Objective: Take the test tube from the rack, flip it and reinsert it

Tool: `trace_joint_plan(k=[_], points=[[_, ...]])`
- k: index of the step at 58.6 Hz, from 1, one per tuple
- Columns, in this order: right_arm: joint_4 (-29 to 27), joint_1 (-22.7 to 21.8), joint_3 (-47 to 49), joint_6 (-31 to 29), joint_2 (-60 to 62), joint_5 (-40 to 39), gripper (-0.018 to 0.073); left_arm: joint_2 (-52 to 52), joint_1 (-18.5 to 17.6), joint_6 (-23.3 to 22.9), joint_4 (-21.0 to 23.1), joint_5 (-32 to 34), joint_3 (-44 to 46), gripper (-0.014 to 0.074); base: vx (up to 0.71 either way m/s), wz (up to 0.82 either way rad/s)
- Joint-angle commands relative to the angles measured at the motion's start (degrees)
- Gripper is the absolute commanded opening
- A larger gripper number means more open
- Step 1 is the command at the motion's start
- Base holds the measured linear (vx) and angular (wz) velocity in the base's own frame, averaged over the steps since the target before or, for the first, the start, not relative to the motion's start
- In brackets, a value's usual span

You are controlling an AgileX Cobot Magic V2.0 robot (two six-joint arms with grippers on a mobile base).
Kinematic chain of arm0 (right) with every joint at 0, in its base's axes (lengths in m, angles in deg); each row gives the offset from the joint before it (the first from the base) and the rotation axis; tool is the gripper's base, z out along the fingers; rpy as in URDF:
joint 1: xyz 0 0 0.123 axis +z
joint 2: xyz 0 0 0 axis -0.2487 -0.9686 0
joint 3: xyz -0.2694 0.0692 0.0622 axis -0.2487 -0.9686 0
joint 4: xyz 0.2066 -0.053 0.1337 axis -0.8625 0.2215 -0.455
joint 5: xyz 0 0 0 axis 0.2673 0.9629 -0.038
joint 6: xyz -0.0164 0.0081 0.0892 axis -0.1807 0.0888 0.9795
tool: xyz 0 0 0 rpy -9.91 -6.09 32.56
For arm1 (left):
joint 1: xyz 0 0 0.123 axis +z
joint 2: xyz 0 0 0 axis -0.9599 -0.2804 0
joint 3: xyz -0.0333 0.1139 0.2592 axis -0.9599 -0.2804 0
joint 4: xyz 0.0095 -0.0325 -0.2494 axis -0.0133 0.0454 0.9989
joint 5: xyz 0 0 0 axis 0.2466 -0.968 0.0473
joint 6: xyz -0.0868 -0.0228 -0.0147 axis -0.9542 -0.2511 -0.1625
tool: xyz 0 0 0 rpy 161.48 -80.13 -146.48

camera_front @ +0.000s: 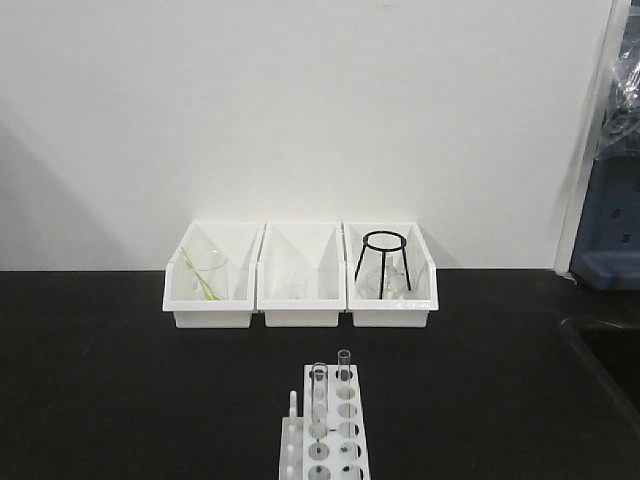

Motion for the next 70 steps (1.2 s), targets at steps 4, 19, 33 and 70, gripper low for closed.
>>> trace_joint_plan(k=[4, 19, 33, 70], points=[[0.2, -0.2, -0.1, -0.3, 0.8, -4.4, -0.0011, 0.5, 0.0, -0.5, 0.2, 4.6, 0.2, -0.0006, 0.24, -0.02], [0.2, -0.2, -0.1, -0.3, 0.8, -4.4, -0.0011, 0.5, 0.0, -0.5, 0.2, 4.6, 0.2, -0.0006, 0.17, -0.03], [0.2, -0.2, -0.1, -0.3, 0.8, -4.4, -0.0011, 0.5, 0.0, -0.5, 0.2, 4.6, 0.2, -0.0006, 0.04, -0.02], [1.6, -0.2, 26.2, 1.0, -10.2, -5.7, -0.0011, 0.5, 0.0, -0.5, 0.2, 4.6, 0.2, -0.0006, 0.0, 0.0]])
